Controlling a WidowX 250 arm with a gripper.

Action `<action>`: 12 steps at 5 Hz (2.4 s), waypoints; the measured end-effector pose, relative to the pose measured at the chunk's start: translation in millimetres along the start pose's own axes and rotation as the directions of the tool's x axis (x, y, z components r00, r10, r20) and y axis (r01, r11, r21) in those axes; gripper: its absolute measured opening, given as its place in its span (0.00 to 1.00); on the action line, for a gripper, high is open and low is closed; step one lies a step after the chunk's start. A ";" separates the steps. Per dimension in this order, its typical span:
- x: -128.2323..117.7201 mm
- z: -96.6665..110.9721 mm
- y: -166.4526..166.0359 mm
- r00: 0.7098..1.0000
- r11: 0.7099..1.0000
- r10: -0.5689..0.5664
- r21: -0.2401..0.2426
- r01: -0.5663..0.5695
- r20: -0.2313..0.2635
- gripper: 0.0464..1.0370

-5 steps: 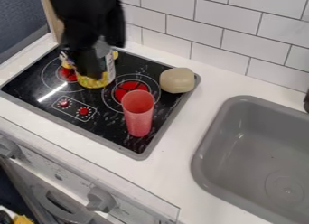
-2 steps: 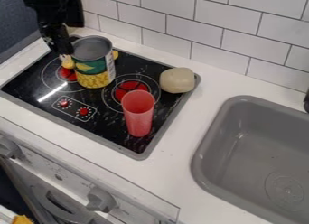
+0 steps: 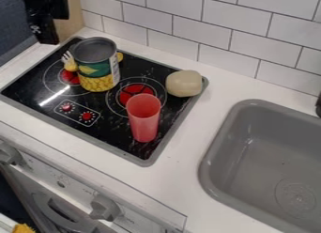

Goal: Move the corn can to the right side of the stove

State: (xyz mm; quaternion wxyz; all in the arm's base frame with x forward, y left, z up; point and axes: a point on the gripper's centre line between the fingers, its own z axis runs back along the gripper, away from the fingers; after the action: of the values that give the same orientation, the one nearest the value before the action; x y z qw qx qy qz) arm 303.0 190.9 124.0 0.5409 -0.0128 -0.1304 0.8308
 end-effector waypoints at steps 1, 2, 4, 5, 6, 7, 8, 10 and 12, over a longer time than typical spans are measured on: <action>0.9 -16.6 2.1 0.999 0.998 -0.038 0.042 0.038 -0.005 0.96; -4.5 -25.4 4.1 0.994 0.990 -0.105 0.088 0.108 -0.043 0.96; -20.9 -37.2 7.1 0.979 0.977 -0.172 0.108 0.184 -0.112 0.96; -34.9 -41.1 14.9 0.970 0.967 -0.207 0.126 0.223 -0.128 0.96; -51.8 -41.4 24.3 0.958 0.952 -0.258 0.137 0.275 -0.126 0.96; -74.6 -28.9 32.2 0.940 0.938 -0.311 0.115 0.328 -0.139 0.96; -96.3 -25.0 46.4 0.923 0.922 -0.347 0.121 0.368 -0.169 0.96; -129.1 -22.4 65.3 0.889 0.892 -0.409 0.114 0.437 -0.205 0.96; -158.5 -12.0 84.6 0.847 0.853 -0.486 0.093 0.513 -0.215 0.96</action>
State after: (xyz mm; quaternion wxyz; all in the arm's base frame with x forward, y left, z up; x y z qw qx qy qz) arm 294.9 18.2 73.9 0.7479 -0.0152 -0.0173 0.6634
